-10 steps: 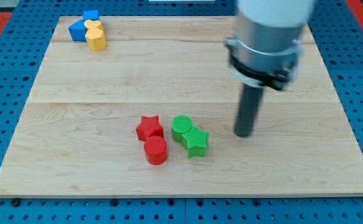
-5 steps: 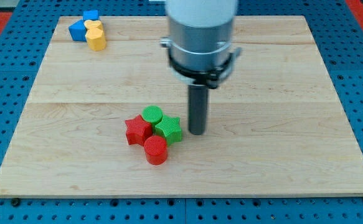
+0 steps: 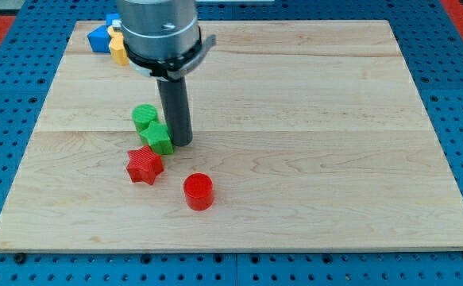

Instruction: Push green blocks to the top left of the board

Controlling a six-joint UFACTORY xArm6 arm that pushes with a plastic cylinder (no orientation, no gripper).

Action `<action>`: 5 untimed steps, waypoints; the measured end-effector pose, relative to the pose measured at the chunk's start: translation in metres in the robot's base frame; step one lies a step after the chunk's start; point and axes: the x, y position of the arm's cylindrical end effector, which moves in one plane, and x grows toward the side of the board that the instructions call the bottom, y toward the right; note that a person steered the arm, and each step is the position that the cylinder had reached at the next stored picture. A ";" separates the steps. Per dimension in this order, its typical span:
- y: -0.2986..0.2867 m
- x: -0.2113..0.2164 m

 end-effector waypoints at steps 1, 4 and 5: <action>-0.006 0.008; -0.040 0.013; -0.070 0.003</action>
